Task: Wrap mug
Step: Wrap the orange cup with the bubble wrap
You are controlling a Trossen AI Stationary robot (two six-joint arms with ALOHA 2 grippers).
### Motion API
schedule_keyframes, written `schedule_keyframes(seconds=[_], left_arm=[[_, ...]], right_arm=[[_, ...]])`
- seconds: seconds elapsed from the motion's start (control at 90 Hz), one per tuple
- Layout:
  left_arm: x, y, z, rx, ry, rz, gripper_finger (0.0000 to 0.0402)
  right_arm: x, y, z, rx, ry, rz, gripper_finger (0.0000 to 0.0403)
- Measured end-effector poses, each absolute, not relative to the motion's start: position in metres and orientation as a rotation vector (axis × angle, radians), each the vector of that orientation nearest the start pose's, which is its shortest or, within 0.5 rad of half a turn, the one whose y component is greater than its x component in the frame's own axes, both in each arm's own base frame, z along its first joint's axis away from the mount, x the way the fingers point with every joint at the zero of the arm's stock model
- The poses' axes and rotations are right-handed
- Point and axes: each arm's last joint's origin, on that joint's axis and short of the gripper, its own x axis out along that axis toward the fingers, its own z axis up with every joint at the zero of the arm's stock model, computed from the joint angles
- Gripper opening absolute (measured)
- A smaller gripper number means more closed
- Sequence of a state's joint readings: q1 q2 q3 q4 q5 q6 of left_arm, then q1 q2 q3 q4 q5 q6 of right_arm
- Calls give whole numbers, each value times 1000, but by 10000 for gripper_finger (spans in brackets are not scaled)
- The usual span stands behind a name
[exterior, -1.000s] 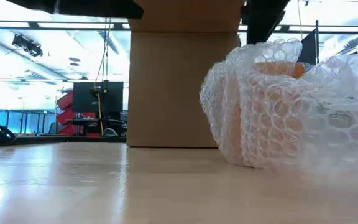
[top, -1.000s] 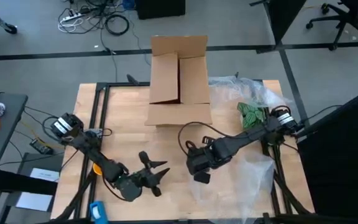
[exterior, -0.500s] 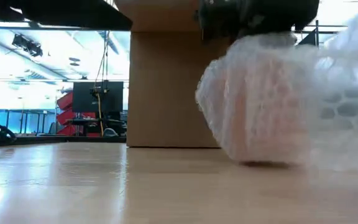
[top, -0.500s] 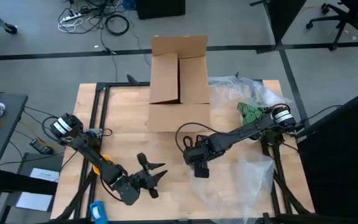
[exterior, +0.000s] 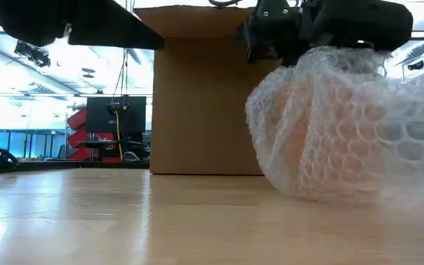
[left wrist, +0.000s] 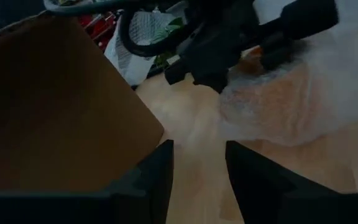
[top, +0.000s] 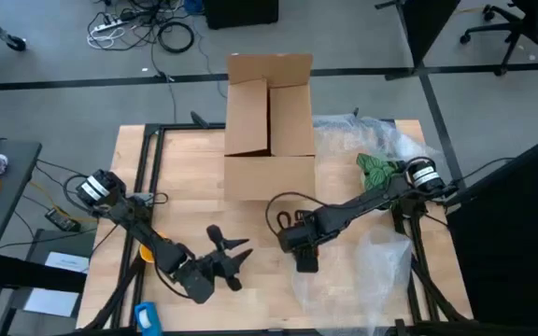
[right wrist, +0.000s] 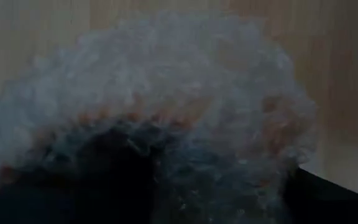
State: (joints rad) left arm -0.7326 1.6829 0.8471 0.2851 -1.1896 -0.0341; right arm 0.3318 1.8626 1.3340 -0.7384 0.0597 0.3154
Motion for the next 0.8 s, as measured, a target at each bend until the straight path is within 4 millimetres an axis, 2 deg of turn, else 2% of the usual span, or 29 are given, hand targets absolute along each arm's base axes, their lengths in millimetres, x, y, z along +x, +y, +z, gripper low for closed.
schedule_keyframes(seconds=[0.178,0.422,0.622,0.8], left_arm=[[261,-196,183,422,311,459,131],[261,-196,183,422,311,460,131],[260,-195,181,433,327,460,131],[259,-194,180,441,337,461,131]], right_arm=[[350,121,216,15,1281,25,168],[350,123,250,-21,1296,-11,179],[345,124,263,-6,1341,-44,186],[343,133,272,-45,1300,-70,170]])
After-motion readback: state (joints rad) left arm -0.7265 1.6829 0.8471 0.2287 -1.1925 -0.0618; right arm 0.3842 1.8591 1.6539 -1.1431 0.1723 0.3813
